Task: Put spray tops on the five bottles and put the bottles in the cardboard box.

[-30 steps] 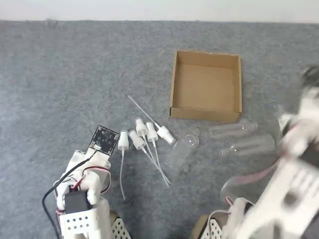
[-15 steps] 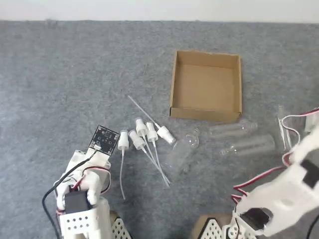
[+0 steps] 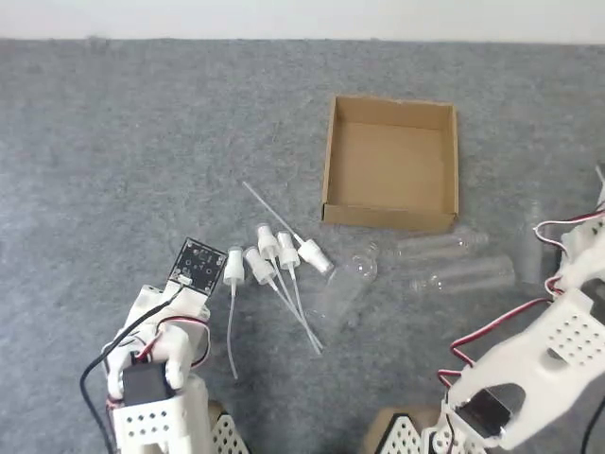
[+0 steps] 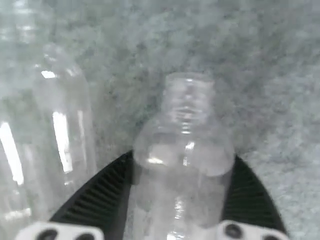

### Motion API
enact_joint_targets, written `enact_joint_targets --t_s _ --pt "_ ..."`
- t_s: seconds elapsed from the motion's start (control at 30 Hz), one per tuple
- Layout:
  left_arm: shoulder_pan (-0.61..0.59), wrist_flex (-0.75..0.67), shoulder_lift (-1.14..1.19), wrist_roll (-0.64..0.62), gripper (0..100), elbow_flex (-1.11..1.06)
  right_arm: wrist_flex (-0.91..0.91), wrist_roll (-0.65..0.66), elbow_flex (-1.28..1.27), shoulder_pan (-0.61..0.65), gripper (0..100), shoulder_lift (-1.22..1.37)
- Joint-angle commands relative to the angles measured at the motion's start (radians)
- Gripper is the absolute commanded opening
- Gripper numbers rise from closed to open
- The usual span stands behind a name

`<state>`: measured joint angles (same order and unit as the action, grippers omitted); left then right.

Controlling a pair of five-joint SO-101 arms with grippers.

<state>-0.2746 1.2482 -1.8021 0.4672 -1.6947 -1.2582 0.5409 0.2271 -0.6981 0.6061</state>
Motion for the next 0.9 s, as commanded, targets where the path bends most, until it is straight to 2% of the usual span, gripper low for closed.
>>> enact_joint_targets --t_s 0.0,0.07,0.27,0.4,0.6,0.8,0.87 --pt "-0.003 -0.002 -0.02 0.009 3 0.01 -0.012 0.02 0.084 0.015 0.0 -0.008" --pt "-0.003 -0.006 -0.02 0.009 3 0.01 -0.074 0.02 0.141 0.013 2.6 -0.027" --pt "-0.012 -0.103 -0.021 0.012 3 0.015 -0.255 0.02 0.235 0.031 0.5 -0.208" --pt "-0.008 -0.057 -0.017 0.008 3 0.117 -0.351 0.08 0.173 0.087 0.5 -0.384" --pt "-0.006 0.003 0.063 0.025 3 0.378 -0.328 0.087 -0.117 0.17 0.5 -0.707" --pt "0.026 0.083 0.482 0.021 3 0.727 -0.151 0.084 -0.534 0.272 0.6 -1.079" --pt "0.068 0.109 0.632 -0.037 3 0.832 -0.11 0.035 -0.643 0.338 0.6 -1.196"
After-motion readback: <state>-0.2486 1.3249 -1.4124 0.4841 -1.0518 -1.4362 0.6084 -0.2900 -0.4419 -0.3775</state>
